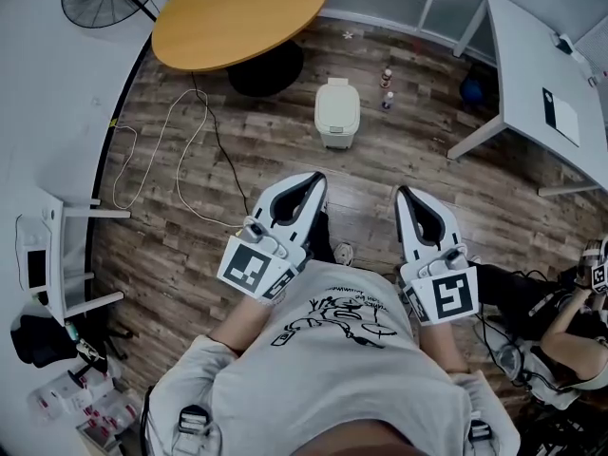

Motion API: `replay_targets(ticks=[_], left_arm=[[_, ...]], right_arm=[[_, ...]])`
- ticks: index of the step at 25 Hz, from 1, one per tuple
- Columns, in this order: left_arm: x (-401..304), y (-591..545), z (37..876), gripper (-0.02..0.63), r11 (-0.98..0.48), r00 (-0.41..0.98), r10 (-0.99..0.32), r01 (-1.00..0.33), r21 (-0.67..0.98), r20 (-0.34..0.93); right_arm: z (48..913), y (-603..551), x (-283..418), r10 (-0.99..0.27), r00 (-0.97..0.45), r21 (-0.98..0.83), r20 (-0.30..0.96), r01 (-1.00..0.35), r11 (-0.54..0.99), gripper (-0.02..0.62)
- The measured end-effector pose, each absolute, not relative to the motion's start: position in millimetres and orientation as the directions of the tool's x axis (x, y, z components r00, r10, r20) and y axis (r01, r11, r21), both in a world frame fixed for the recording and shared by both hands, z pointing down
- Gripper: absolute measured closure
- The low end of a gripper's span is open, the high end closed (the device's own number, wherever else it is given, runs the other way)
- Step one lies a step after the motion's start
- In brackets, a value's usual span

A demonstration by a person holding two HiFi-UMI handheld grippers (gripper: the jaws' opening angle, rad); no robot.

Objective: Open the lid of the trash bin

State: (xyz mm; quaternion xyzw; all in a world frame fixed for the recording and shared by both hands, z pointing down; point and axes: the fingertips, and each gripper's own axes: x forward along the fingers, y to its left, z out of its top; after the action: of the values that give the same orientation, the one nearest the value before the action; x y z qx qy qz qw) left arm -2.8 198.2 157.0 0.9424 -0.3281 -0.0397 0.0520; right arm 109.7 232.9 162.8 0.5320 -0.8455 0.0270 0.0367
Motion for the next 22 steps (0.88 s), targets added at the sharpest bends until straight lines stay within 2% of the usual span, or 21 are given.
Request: replay_targets(ticks=[7, 22], left_arm=[[4.3, 167.0, 155.4, 0.586, -0.79, 0.79, -0.61, -0.601, 0.123, -0.056], [-23.5, 49.8, 155.1, 0.586, -0.789, 0.791, -0.609, -0.596, 0.146, -0.062]], right_arm=[[164.5, 201.3, 117.2, -0.906, -0.413, -0.007, 0.092, -0.91, 0.414, 0.589], [158.9, 82.6, 88.5, -0.906, -0.41, 0.003, 0.104, -0.911, 0.413, 0.589]])
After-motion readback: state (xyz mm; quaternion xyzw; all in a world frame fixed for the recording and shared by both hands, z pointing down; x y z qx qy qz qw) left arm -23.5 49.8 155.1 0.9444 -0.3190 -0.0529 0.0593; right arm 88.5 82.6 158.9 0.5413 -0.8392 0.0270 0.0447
